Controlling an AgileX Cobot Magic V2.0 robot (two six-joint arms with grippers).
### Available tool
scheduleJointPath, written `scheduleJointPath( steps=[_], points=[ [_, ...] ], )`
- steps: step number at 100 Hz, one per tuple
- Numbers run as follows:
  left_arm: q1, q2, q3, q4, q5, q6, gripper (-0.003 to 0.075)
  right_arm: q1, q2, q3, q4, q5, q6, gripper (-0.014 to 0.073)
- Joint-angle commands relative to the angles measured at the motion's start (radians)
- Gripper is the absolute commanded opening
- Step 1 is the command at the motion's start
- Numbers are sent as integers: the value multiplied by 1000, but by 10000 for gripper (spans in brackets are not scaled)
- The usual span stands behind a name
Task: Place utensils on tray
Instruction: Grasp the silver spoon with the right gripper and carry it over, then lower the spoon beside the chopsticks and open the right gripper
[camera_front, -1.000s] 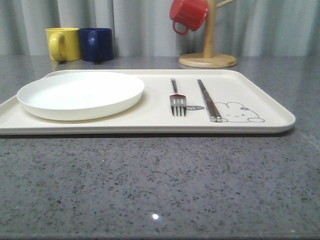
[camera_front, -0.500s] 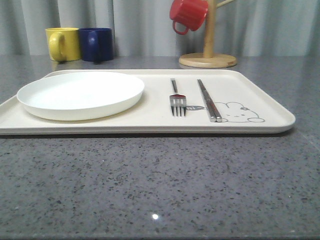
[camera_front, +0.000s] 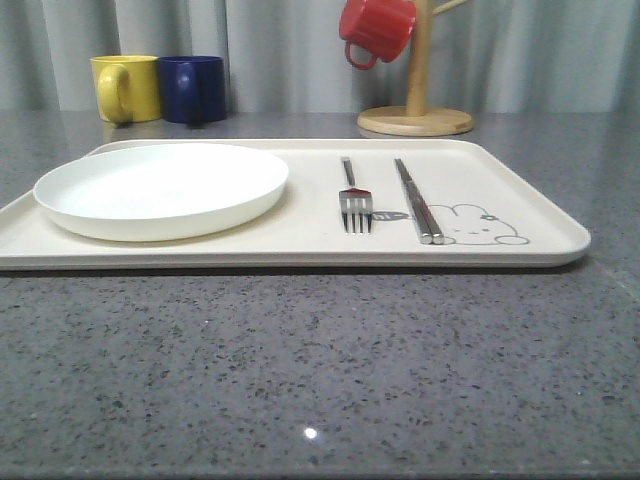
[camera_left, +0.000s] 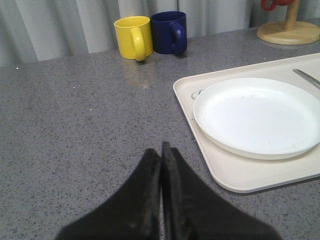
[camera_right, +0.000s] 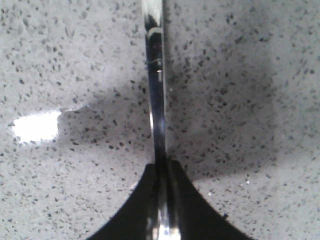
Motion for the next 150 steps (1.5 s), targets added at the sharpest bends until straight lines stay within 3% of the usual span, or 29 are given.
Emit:
scheduleJointPath(
  steps=[1, 18, 41, 59, 88, 113, 124, 141, 150],
  points=[
    [-2, 11, -25, -3, -78, -6, -19, -4, -66, -22, 13, -15, -13, -69],
    [-2, 11, -25, -3, -78, -6, -19, 81, -153, -22, 97, -27, -42, -69],
    [-2, 11, -25, -3, -78, -6, -19, 328, -201, -23, 158, -50, -34, -67],
    [-2, 11, -25, -3, -78, -6, -19, 477, -170, -23, 169, -110, 103, -67],
    [-2, 11, -25, -3, -78, -6, -19, 539, -69, -23, 171, -176, 321, -67],
    [-2, 11, -25, -3, -78, -6, -19, 540, -57, -23, 172, -184, 341, -62],
    [-2, 11, -25, -3, -78, -6, -19, 540, -57, -23, 172, -187, 341, 21],
    [-2, 11, -25, -3, -78, -6, -19, 540, -62, -23, 163, -212, 341, 269],
    [-2, 11, -25, -3, -78, -6, -19, 540, -75, -23, 162, -220, 337, 316]
  ],
)
